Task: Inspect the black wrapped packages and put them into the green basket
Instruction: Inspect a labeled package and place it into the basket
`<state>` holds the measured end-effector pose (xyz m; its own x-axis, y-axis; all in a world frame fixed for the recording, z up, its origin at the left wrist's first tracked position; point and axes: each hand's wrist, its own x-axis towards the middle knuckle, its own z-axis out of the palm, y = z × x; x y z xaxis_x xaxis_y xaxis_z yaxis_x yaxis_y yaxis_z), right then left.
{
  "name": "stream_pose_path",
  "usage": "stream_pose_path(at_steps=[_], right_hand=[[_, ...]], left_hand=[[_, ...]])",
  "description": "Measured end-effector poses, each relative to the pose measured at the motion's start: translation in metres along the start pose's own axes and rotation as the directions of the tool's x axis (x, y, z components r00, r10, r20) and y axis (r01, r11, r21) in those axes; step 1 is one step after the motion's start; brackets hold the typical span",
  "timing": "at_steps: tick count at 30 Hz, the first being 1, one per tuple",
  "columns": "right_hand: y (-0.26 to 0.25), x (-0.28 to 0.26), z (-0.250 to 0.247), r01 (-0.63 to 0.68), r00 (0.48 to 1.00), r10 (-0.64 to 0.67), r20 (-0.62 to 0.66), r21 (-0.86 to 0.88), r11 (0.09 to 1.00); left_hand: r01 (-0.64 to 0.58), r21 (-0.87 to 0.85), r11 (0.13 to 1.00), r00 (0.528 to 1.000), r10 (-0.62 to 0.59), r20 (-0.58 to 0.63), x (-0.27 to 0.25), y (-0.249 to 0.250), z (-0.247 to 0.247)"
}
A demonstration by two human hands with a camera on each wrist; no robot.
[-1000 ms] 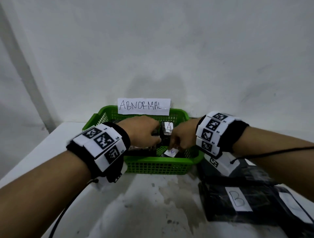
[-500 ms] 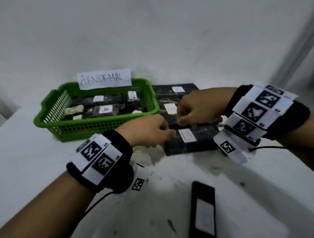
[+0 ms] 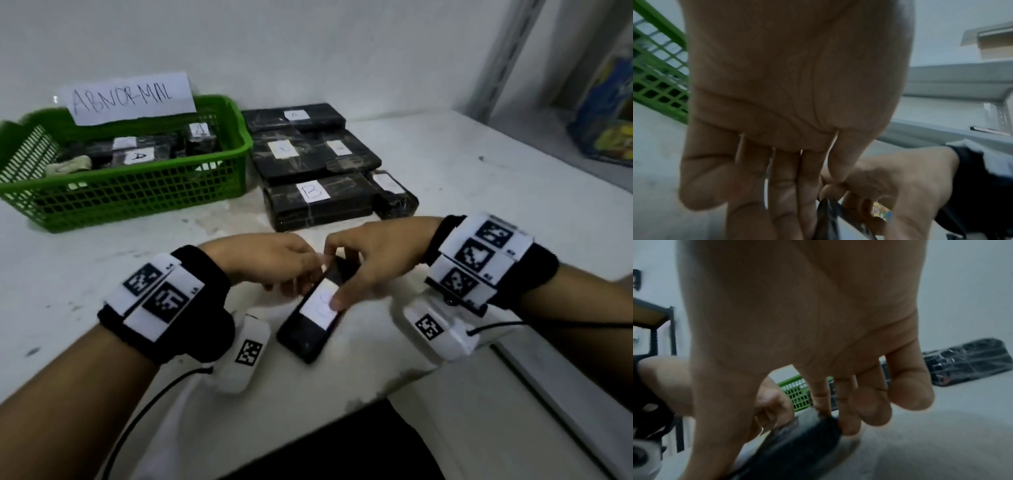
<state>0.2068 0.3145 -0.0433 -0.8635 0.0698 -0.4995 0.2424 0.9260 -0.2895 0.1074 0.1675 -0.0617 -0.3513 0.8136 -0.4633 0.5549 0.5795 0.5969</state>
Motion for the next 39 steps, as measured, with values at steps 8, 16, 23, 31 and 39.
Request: stream_pose_path(at_steps=[8, 16, 23, 31, 39], right_hand=[[-0.005, 0.024, -0.022, 0.239, 0.901, 0.021, -0.434, 0.536, 0.809], [-0.080, 0.086, -0.070, 0.564, 0.797, 0.034, -0.603, 0.764, 0.315], [-0.122, 0.126, -0.102, 0.712, 0.659, -0.012, -0.752, 0.619, 0.332], [-0.116, 0.140, -0.103, 0.767, 0.592, 0.004, -0.806, 0.565, 0.305], [-0.110, 0.127, -0.103, 0.797, 0.539, -0.032, -0.841, 0.498, 0.343]], left_hand=[[-0.130, -0.398, 0.908, 0.945, -0.008, -0.327, -0.032, -0.034, -0.042], [-0.634, -0.516, 0.576, 0.562, -0.116, -0.819, -0.043, -0.057, -0.087], [-0.699, -0.468, 0.540, 0.453, -0.171, -0.875, -0.052, -0.071, -0.133], [-0.725, -0.426, 0.542, 0.433, -0.123, -0.893, -0.042, -0.072, -0.141], [-0.740, -0.361, 0.568, 0.400, -0.060, -0.915, -0.044, -0.068, -0.139]])
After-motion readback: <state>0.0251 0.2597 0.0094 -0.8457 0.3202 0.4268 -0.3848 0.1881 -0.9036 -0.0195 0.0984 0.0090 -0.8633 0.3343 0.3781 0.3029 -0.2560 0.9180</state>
